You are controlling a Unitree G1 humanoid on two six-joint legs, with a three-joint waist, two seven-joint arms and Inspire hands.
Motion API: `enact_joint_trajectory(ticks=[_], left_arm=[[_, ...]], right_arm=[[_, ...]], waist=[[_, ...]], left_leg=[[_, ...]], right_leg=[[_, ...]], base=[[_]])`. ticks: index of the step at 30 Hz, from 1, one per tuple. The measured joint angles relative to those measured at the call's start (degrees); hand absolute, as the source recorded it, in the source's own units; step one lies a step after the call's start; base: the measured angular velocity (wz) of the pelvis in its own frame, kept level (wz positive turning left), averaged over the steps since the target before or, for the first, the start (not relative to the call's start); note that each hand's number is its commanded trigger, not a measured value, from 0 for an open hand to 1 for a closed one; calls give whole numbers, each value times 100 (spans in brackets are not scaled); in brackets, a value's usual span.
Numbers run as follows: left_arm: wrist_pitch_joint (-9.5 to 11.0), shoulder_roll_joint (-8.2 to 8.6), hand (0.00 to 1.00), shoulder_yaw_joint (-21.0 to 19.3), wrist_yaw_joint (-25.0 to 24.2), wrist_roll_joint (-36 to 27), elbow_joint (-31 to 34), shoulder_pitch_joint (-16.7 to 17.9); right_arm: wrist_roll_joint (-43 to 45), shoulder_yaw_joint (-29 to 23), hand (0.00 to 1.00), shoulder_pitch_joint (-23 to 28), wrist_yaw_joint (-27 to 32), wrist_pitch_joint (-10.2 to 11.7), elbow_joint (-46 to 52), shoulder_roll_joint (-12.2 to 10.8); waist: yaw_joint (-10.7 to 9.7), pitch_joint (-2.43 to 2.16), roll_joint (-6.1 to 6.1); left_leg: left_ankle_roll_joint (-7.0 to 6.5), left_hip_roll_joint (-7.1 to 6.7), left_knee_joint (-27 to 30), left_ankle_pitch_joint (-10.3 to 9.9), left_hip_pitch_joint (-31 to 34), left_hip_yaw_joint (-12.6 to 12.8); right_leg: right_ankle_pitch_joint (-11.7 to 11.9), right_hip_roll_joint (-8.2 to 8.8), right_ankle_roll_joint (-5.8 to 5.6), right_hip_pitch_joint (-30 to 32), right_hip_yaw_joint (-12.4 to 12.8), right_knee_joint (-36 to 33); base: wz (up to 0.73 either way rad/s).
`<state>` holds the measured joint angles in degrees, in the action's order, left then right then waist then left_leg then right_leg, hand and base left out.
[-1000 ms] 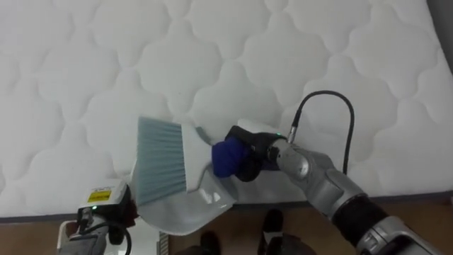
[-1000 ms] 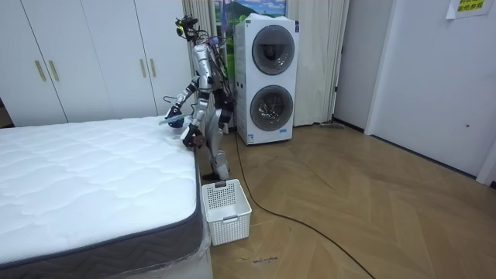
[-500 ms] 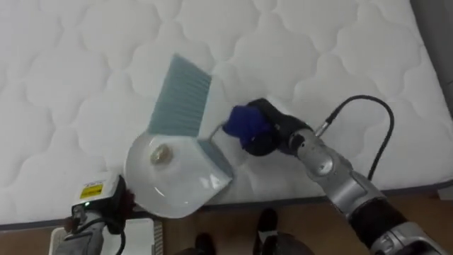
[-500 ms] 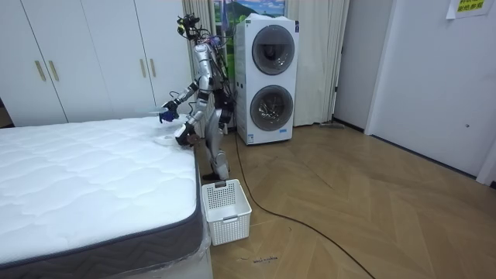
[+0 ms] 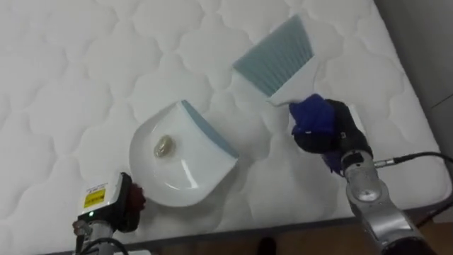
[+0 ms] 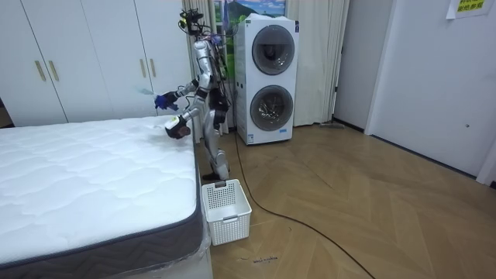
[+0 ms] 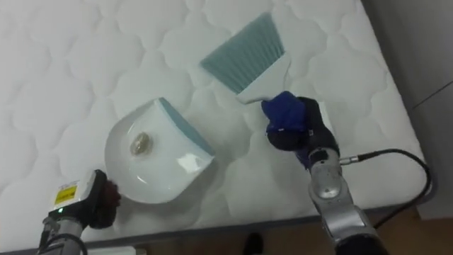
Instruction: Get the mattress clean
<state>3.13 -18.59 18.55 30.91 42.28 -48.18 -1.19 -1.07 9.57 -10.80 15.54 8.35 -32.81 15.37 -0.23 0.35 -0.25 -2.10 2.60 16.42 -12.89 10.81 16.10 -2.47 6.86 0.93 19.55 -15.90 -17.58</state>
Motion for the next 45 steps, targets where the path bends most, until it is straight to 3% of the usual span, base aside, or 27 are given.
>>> enact_joint_trajectory(ticks=[5,17,19,24,28,31,35,37,41,43,44,45], left_arm=[[19,1,100,-300,-38,18,422,392],[151,107,100,-983,-137,115,898,651],[206,107,100,-991,-141,115,937,671],[257,107,100,-1003,-261,111,1414,882],[289,128,100,-1161,-263,101,1447,912],[305,184,100,-1335,-262,99,1522,1010],[337,221,100,-1519,-259,163,1644,1225],[338,243,100,-1580,-260,177,1746,1332],[330,282,100,-1624,-300,172,1774,1347],[330,358,100,-1629,-302,173,1772,1295],[334,365,100,-1631,-302,155,1773,1242],[334,374,100,-1620,-318,103,1772,1179]], right_arm=[[-303,-142,0,221,11,45,313,0],[-281,-488,0,340,121,45,769,1],[-309,-574,0,408,144,45,770,5],[-326,-732,0,519,386,44,879,29],[-481,-781,0,524,540,44,1121,50],[-570,-872,0,530,581,44,1256,75],[-576,-916,0,599,688,45,1263,60],[-543,-914,0,653,695,45,1266,55],[-550,-994,0,722,900,45,1264,63],[-549,-1079,0,718,1007,47,1263,65],[-549,-1131,0,706,1075,50,1256,70],[-567,-1181,0,706,1187,52,1233,74]], waist=[[-84,-24,-12],[48,-16,-9],[48,-10,1],[-76,-12,-3],[-44,-19,-27],[105,-25,-49],[357,-31,-77],[417,-30,-82],[371,-32,-142],[401,-7,-190],[367,12,-206],[211,30,-218]], left_leg=[[1,-45,-281,67,-411,-38],[0,-70,-428,63,-784,-128],[0,-75,-435,63,-846,-274],[-5,-247,-427,136,-838,-942],[31,-297,-413,165,-853,-1370],[54,-304,-386,177,-829,-1634],[83,-326,-345,193,-799,-1950],[93,-338,-271,199,-720,-2122],[130,-389,10,231,-437,-2105],[129,-433,71,278,-329,-2052],[88,-359,167,330,-140,-1575],[-47,-104,202,438,-4,-536]], right_leg=[[14,-47,-62,-380,-55,194],[-23,-57,-117,-790,-70,238],[-45,-61,-139,-938,-147,294],[-306,-83,-286,-1231,163,279],[-473,-86,-325,-1452,157,301],[-547,-86,-333,-1560,-2,320],[-636,-91,-364,-1746,-15,382],[-655,-80,-367,-1829,-214,384],[-827,-15,-374,-2096,-644,383],[-941,34,-383,-2227,-863,393],[-990,60,-384,-2320,-1163,427],[-1005,92,-382,-2376,-1573,436]], base=[[4],[3],[36],[66],[64],[47],[50],[67],[114],[112],[151],[164]])
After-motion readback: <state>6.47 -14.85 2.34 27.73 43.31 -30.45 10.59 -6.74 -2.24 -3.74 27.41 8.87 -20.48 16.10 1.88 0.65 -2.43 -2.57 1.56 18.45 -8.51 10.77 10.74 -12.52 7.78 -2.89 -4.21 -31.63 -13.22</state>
